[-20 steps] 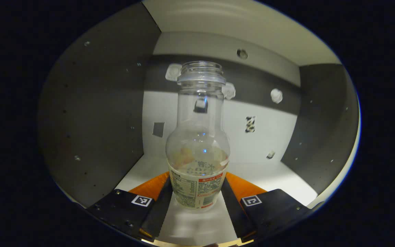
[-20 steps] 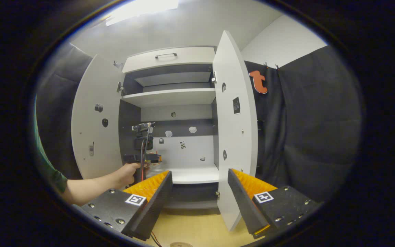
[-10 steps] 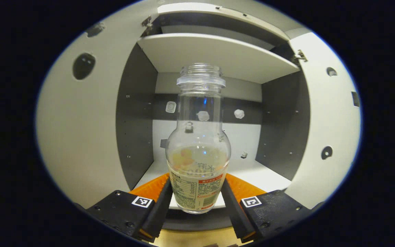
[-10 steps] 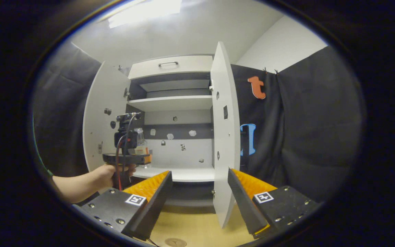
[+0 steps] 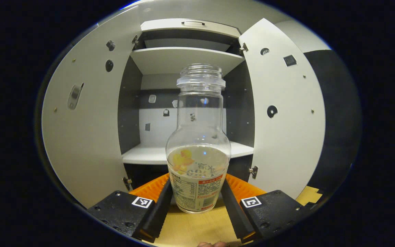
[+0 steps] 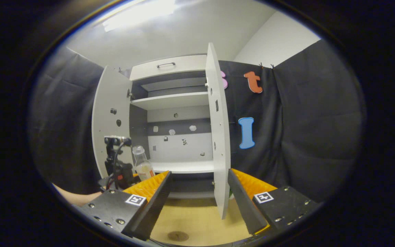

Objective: Grasp the bottle in the cabinet with the left hand and place it on the coaster, then close the right door with the right hand and the left door with the left hand.

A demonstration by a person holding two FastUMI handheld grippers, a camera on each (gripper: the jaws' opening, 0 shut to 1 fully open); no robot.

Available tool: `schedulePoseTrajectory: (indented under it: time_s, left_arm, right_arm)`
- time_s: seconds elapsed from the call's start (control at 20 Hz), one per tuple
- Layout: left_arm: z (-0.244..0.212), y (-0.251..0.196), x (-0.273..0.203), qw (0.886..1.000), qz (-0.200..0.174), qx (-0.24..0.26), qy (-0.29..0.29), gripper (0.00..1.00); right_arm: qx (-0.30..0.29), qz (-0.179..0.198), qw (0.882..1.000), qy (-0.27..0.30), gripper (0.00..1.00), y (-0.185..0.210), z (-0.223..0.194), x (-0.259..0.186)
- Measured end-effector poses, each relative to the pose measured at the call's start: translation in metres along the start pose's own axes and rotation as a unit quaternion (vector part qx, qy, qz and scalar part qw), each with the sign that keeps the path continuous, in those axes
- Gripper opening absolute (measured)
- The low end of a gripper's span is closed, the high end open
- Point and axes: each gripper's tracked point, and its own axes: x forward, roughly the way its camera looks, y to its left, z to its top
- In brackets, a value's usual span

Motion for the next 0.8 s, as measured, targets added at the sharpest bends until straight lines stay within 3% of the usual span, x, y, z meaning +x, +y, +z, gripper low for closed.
schedulePoseTrajectory:
  time_s: [0.2, 0.4, 0.65, 0.8]
  left_arm:
    - [-0.068, -0.027, -0.024, 0.999, -0.015, -0.017, 0.027, 0.79]
    - [-0.137, -0.072, -0.05, 0.994, -0.083, -0.032, 0.063, 0.8]
    - [-0.19, -0.105, -0.071, 0.987, -0.144, -0.003, 0.075, 0.8]
    - [-0.22, -0.11, -0.079, 0.983, -0.158, 0.02, 0.094, 0.8]
  right_arm:
    - [-0.006, -0.018, 1.0, 0.018, 0.99, -0.019, -0.015, -0.015]
    - [0.007, -0.044, 0.999, 0.027, 0.99, -0.034, -0.027, -0.023]
    - [0.018, -0.07, 0.997, 0.032, 0.99, -0.057, -0.035, -0.018]
    - [0.016, -0.095, 0.994, 0.042, 0.99, -0.075, -0.044, -0.009]
